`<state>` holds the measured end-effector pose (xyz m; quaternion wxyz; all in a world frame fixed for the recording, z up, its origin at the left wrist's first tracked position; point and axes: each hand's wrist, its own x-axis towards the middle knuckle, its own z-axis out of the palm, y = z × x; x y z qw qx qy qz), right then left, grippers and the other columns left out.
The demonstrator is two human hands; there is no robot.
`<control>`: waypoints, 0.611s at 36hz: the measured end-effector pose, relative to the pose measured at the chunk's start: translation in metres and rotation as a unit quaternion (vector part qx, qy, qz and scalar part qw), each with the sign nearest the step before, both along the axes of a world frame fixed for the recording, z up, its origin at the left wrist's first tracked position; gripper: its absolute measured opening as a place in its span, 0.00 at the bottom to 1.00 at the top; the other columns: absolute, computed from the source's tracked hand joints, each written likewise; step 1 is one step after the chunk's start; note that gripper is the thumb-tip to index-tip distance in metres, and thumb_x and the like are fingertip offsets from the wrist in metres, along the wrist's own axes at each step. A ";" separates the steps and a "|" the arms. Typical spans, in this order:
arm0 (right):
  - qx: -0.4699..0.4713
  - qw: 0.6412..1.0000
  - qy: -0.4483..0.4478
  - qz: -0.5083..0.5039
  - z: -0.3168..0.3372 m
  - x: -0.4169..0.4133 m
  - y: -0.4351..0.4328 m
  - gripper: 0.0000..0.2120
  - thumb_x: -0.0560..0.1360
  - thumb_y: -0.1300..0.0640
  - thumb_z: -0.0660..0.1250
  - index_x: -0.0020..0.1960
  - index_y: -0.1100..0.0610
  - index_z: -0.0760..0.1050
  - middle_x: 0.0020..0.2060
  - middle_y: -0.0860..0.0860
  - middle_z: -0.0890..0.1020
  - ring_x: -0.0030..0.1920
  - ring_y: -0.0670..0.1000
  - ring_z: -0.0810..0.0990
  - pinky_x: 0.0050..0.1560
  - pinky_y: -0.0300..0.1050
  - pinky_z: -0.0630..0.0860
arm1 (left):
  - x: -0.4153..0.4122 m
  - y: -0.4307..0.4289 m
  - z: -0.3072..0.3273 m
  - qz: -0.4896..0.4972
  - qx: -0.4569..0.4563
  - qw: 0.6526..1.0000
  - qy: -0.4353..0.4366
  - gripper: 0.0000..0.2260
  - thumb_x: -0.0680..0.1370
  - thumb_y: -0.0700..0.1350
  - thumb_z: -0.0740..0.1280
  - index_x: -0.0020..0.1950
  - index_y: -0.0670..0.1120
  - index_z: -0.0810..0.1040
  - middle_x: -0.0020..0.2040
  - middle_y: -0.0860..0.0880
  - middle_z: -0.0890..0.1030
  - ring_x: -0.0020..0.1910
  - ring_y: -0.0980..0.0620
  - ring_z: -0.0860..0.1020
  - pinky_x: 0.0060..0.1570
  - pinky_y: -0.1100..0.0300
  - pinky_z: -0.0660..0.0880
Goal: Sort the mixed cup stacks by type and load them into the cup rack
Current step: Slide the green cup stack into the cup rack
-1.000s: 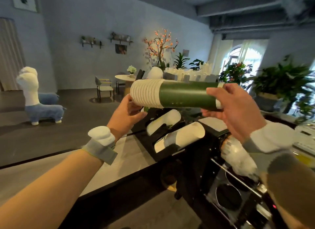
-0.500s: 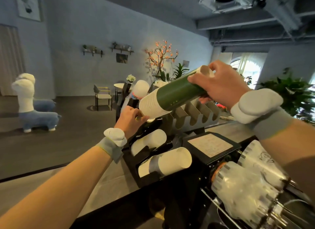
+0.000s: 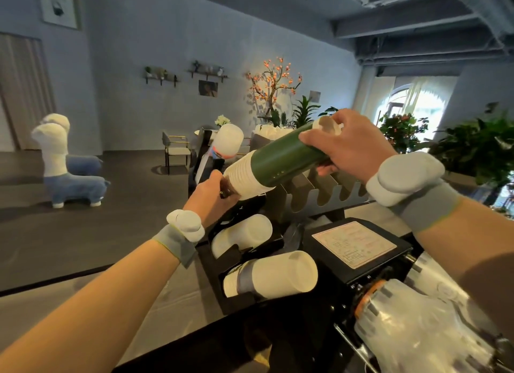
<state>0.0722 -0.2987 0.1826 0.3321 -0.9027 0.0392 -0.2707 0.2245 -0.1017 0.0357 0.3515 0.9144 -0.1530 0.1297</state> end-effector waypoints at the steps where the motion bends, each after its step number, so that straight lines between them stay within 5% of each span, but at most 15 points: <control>1: -0.008 1.000 -0.005 0.001 0.000 0.003 0.000 0.24 0.73 0.40 0.70 0.61 0.52 0.69 0.47 0.50 0.79 0.31 0.53 0.86 0.36 0.48 0.84 | -0.001 0.000 0.001 -0.001 -0.010 1.000 0.008 0.17 0.79 0.52 0.67 0.60 0.47 0.64 0.52 0.46 0.78 0.48 0.49 0.77 0.48 0.57 0.73; 5: -0.040 0.999 -0.017 0.012 0.004 0.016 0.000 0.23 0.73 0.42 0.71 0.62 0.51 0.70 0.48 0.48 0.79 0.30 0.49 0.84 0.29 0.38 0.80 | -0.003 -0.001 0.000 -0.032 0.022 0.999 -0.008 0.26 0.77 0.54 0.68 0.67 0.46 0.59 0.52 0.47 0.77 0.48 0.48 0.80 0.51 0.53 0.79; 9: -0.097 0.994 -0.014 0.043 0.001 0.032 0.007 0.28 0.73 0.43 0.71 0.68 0.51 0.68 0.55 0.48 0.77 0.42 0.52 0.84 0.42 0.47 0.84 | -0.008 0.001 -0.002 -0.024 0.024 0.996 -0.079 0.23 0.77 0.55 0.68 0.65 0.44 0.66 0.52 0.46 0.80 0.47 0.46 0.80 0.46 0.55 0.77; 11: -0.158 0.985 -0.005 0.062 -0.003 0.041 0.012 0.30 0.73 0.43 0.71 0.70 0.52 0.68 0.60 0.49 0.76 0.51 0.51 0.79 0.53 0.47 0.79 | -0.008 0.000 0.000 -0.036 -0.003 0.994 -0.099 0.24 0.77 0.54 0.68 0.68 0.45 0.66 0.56 0.45 0.80 0.53 0.45 0.80 0.52 0.52 0.77; 15: -0.264 0.962 0.039 0.060 -0.017 0.058 0.028 0.31 0.74 0.41 0.70 0.71 0.52 0.66 0.67 0.49 0.75 0.61 0.51 0.75 0.55 0.42 0.69 | -0.003 0.000 0.002 -0.101 -0.053 0.988 -0.108 0.34 0.75 0.52 0.72 0.77 0.51 0.60 0.69 0.48 0.74 0.68 0.46 0.73 0.67 0.48 0.72; 22: -0.274 0.956 0.084 0.068 -0.043 0.084 0.041 0.29 0.74 0.43 0.70 0.69 0.54 0.66 0.64 0.52 0.78 0.59 0.54 0.77 0.51 0.43 0.72 | 0.002 0.003 -0.007 -0.114 -0.091 0.988 -0.046 0.32 0.75 0.47 0.73 0.76 0.52 0.63 0.70 0.49 0.74 0.69 0.46 0.73 0.69 0.44 0.71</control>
